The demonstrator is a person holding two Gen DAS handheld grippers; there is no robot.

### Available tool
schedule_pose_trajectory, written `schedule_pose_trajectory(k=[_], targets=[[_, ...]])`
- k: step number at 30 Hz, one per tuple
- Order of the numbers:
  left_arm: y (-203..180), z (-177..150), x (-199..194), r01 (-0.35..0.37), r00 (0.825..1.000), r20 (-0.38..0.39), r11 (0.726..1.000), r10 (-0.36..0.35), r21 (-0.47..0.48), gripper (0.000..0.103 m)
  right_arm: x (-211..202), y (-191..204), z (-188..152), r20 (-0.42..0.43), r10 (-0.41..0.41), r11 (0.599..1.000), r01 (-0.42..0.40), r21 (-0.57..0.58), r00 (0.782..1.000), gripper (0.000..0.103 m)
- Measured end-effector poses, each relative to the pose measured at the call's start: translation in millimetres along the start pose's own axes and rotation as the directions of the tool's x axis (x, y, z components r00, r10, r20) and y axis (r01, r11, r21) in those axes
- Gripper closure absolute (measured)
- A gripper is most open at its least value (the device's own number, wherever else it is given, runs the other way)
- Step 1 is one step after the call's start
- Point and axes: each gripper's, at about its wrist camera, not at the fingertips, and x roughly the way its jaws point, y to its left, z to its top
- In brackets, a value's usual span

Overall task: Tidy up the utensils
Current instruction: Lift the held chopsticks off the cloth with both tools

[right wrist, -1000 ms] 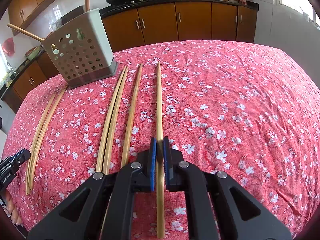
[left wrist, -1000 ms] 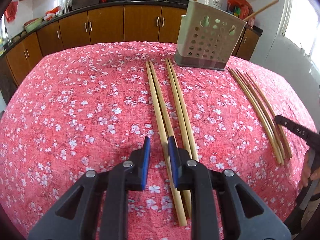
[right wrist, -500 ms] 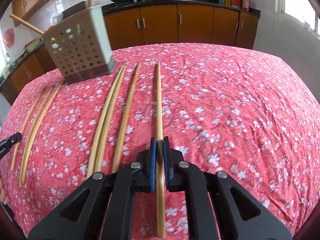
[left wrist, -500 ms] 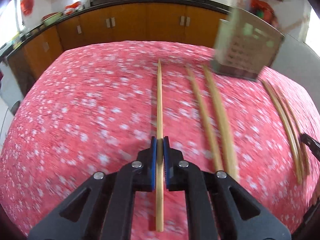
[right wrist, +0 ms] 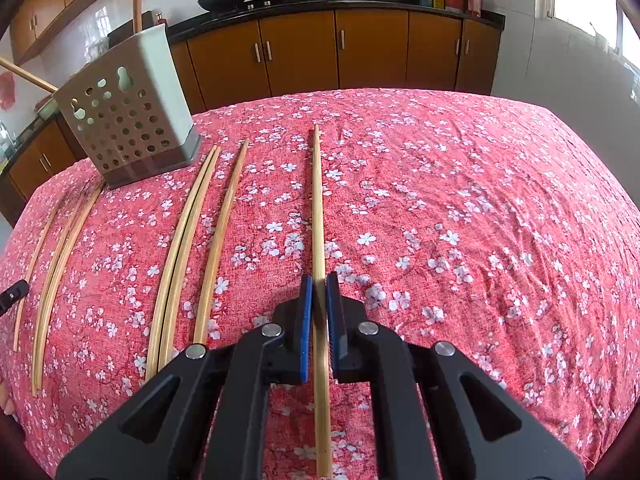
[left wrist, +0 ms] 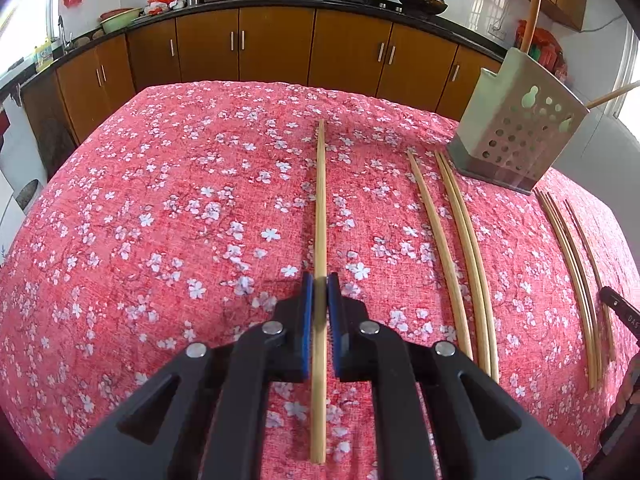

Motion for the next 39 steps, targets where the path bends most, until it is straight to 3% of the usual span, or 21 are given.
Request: schedule_pose_trajectory(k=[22,30,39], targets=[[3.5,-1.8,-3.9,0.008,1.0,0.004,1.0,-0.008,-0.005,0.093,-2.9,-1.4,-3.0,0.003,0.0,1.0,0.0,0.009,1.0,0.094],[-0.8,-14.1,-12.0,-0.02,1.0,0.001,0.999,0.02,0.038,0.093,-20.3,2.5,-22.3,0.0,0.018,1.0,-0.018,0.019,1.0,0.094],[-1.1,-20.3,-16.9,-0.03,1.0,0.0,0.998,0.03,0.051,0.094,-21.7,2.7,-22.4,-0.002,0.035,0.999,-0.035,0.034,0.999,0.095]])
